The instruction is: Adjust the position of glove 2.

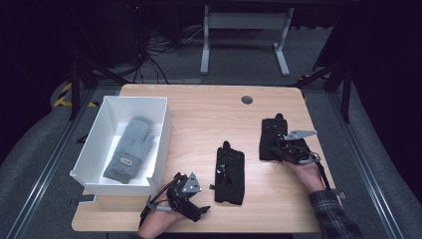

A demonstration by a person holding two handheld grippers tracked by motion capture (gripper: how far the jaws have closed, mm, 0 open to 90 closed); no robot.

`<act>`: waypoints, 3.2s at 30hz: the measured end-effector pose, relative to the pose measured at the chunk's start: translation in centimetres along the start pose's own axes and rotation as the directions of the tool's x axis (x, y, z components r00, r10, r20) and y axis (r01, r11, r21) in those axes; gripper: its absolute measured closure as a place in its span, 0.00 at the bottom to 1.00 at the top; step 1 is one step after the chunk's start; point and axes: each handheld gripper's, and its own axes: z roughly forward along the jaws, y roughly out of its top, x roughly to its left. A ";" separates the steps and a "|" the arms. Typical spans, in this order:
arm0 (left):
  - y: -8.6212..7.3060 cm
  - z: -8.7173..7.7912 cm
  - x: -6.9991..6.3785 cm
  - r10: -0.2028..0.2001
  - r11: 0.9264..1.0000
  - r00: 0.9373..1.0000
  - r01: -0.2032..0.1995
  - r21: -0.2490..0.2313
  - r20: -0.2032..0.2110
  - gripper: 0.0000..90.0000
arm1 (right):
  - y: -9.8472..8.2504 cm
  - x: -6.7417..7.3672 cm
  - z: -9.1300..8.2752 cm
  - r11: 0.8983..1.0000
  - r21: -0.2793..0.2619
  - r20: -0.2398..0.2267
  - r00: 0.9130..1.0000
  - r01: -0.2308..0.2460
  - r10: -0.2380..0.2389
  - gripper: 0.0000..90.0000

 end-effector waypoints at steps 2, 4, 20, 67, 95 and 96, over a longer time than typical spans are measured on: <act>0.0 0.0 0.0 0.000 1.000 1.000 0.000 0.000 0.000 0.00 | -0.4 0.5 -0.4 1.000 0.003 -0.007 1.000 0.005 -0.005 1.00; 0.0 0.0 0.0 -0.006 1.000 1.000 0.006 0.004 -0.001 0.00 | -0.8 1.1 -0.8 1.000 0.007 -0.019 1.000 0.014 -0.014 1.00; 0.0 0.0 0.0 -0.004 1.000 1.000 0.004 -0.002 -0.003 0.01 | -3.9 7.0 -3.7 0.993 0.050 -0.143 0.985 0.109 -0.101 1.00; 0.1 0.0 0.1 -0.014 1.000 1.000 0.014 0.000 -0.005 0.01 | -2.1 6.9 -2.0 0.985 0.059 -0.116 0.981 0.164 -0.156 1.00; 7.2 2.5 4.9 -0.223 0.975 0.973 0.222 -0.032 -0.064 0.65 | -4.0 4.2 -4.4 0.993 0.058 -0.086 0.991 0.103 -0.098 1.00; 7.3 2.8 5.0 -0.226 0.974 0.972 0.224 -0.028 -0.061 0.66 | -4.0 4.2 -4.4 0.993 0.058 -0.086 0.991 0.103 -0.098 1.00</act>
